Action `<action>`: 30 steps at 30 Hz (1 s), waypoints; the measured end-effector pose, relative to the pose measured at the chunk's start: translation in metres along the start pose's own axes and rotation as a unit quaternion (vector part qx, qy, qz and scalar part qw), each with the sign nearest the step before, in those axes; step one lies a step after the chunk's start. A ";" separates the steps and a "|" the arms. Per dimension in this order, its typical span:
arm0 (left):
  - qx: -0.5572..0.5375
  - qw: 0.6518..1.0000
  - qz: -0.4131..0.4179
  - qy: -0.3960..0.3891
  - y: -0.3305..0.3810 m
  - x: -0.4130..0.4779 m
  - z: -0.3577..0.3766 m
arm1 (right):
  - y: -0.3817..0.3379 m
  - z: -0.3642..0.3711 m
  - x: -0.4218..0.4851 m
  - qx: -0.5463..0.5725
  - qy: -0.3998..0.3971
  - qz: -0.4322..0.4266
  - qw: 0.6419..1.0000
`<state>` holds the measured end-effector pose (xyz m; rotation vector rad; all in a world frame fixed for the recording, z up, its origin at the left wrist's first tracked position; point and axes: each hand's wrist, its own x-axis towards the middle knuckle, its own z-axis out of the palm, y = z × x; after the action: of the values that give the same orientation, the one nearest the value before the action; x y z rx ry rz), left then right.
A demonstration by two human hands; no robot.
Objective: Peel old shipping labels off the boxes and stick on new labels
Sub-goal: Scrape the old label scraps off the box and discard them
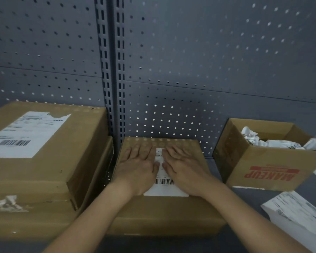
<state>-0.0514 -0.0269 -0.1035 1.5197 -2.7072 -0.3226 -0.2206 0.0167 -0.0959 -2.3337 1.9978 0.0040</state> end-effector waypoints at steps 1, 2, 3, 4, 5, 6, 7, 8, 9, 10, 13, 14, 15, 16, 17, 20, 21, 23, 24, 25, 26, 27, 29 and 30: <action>0.003 1.000 -0.003 0.000 0.001 0.000 0.000 | -0.001 -0.001 0.000 -0.004 -0.002 0.001 1.000; 0.006 1.000 -0.005 0.001 0.001 0.000 0.001 | -0.002 -0.001 -0.001 -0.008 -0.004 0.003 1.000; 0.008 1.000 -0.006 0.002 0.002 -0.001 0.001 | -0.003 -0.002 -0.001 -0.012 -0.007 0.005 1.000; 0.009 1.000 -0.005 0.001 0.002 -0.001 0.001 | -0.004 -0.002 -0.001 -0.013 -0.011 0.009 1.000; 0.008 1.000 -0.003 -0.001 0.003 -0.002 0.000 | -0.005 -0.004 -0.003 -0.013 -0.015 0.014 1.000; 0.001 1.000 -0.001 -0.002 0.003 -0.002 -0.002 | -0.006 -0.005 -0.003 -0.011 -0.016 0.018 1.000; -0.010 1.000 -0.001 -0.001 0.002 -0.002 -0.003 | -0.007 -0.006 -0.004 -0.006 -0.011 0.020 1.000; -0.021 1.000 0.001 0.005 0.002 -0.002 -0.004 | -0.006 -0.007 -0.005 0.002 -0.006 0.019 1.000; -0.031 0.999 0.006 0.016 0.001 -0.003 -0.005 | -0.006 -0.008 -0.006 0.017 -0.002 0.018 1.000; -0.040 0.999 0.013 0.029 0.000 -0.004 -0.006 | -0.006 -0.008 -0.008 0.037 0.000 0.019 0.999; -0.054 0.997 0.021 0.049 -0.003 -0.013 -0.011 | -0.001 -0.010 -0.016 0.073 0.007 0.030 0.997; -0.057 0.997 0.016 0.049 -0.004 -0.018 -0.013 | 0.001 -0.012 -0.021 0.080 0.012 0.036 0.996; -0.060 0.997 0.007 0.048 -0.005 -0.023 -0.015 | 0.003 -0.014 -0.028 0.090 0.021 0.045 0.995; -0.066 0.997 -0.007 0.048 -0.006 -0.029 -0.016 | 0.006 -0.016 -0.035 0.103 0.031 0.058 0.992; -0.084 0.995 -0.026 0.045 -0.007 -0.034 -0.016 | 0.009 -0.018 -0.043 0.114 0.042 0.073 0.990; -0.214 0.973 -0.083 0.021 -0.004 -0.049 -0.014 | 0.024 -0.022 -0.061 0.156 0.076 0.124 0.977; -0.268 0.959 -0.091 0.015 -0.001 -0.053 -0.014 | 0.029 -0.022 -0.067 0.173 0.084 0.148 0.970; -0.363 0.925 -0.112 0.004 0.001 -0.058 -0.008 | 0.036 -0.020 -0.080 0.203 0.094 0.197 0.954; -0.395 0.910 -0.126 0.003 0.001 -0.059 -0.005 | 0.038 -0.018 -0.087 0.222 0.095 0.220 0.945; -0.422 0.896 -0.136 0.008 0.002 -0.060 -0.002 | 0.038 -0.015 -0.094 0.246 0.094 0.237 0.935; -0.448 0.882 -0.145 0.014 0.002 -0.061 0.000 | 0.038 -0.013 -0.101 0.276 0.092 0.249 0.924; -0.473 0.868 -0.151 0.018 0.001 -0.061 0.002 | 0.037 -0.010 -0.105 0.311 0.092 0.258 0.910; -0.504 0.848 -0.163 0.020 0.000 -0.061 0.007 | 0.039 -0.003 -0.110 0.390 0.110 0.274 0.872; -0.509 0.844 -0.165 0.022 0.001 -0.063 0.008 | 0.040 0.000 -0.110 0.429 0.123 0.284 0.849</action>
<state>-0.0200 0.0278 -0.1059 1.4956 -1.6237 -1.4084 -0.2768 0.1195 -0.0930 -1.1969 2.0740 -0.9706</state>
